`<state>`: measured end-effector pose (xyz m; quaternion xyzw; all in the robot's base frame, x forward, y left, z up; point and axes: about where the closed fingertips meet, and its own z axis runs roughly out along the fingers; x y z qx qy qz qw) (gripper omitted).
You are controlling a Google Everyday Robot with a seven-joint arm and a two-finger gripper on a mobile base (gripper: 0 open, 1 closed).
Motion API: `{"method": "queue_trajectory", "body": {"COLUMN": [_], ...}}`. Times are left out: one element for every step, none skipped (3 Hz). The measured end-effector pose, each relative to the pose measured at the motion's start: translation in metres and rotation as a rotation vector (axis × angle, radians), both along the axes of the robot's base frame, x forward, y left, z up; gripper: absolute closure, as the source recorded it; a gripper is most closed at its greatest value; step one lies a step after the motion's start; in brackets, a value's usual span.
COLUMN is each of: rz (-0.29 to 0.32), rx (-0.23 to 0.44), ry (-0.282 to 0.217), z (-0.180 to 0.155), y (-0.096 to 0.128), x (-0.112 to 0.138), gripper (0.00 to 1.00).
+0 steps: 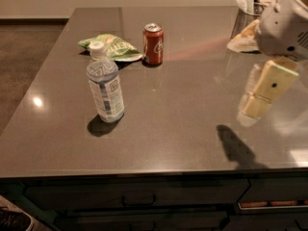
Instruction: Knock blue plastic bottle over
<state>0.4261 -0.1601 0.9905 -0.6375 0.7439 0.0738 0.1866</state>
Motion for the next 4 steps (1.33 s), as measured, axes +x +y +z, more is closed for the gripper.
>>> {"method": "queue_trajectory", "body": {"rz": [0.037, 0.025, -0.028, -0.105], "rx": [0.094, 0.135, 0.169, 0.213], "ry": [0.003, -0.016, -0.031, -0.007], "z": [0.008, 0.005, -0.003, -0.011], "y": [0.053, 0.107, 0.152, 0.184], "x": [-0.009, -0.012, -0.002, 0.022], "gripper": [0.0, 0.0, 0.0, 0.0]}}
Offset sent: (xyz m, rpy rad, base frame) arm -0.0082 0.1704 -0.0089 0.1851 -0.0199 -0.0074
